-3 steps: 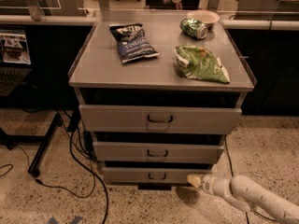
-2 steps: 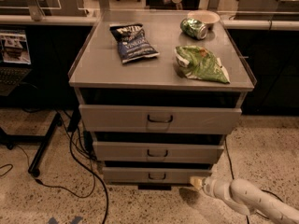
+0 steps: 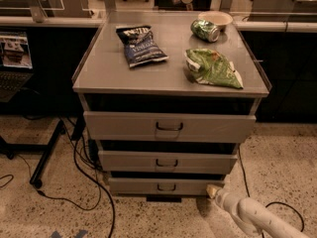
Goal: Open bottom drawer
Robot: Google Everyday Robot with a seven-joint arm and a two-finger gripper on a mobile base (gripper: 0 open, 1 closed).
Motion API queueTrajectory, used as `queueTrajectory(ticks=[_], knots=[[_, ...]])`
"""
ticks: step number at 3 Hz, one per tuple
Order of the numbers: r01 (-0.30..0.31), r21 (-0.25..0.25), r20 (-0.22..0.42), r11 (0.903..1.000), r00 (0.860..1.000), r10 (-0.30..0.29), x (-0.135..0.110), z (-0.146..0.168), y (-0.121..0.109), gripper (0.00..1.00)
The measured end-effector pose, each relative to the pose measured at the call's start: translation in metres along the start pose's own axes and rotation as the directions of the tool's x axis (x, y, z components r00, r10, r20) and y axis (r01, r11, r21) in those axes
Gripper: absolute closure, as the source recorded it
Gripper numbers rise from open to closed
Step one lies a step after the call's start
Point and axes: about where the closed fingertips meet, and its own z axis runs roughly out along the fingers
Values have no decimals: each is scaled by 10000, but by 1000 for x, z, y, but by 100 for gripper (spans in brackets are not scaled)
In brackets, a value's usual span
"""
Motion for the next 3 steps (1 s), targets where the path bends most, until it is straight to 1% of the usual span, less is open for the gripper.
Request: queueTrajectory(ticks=[1,2,3], knots=[[-1,-8,-27,10000,10000,1,1,0,1,100],[61,52,343,10000,9994,-62,-9,41,10,100],[60,52,343,10000,9994,-62,-9,41,10,100]])
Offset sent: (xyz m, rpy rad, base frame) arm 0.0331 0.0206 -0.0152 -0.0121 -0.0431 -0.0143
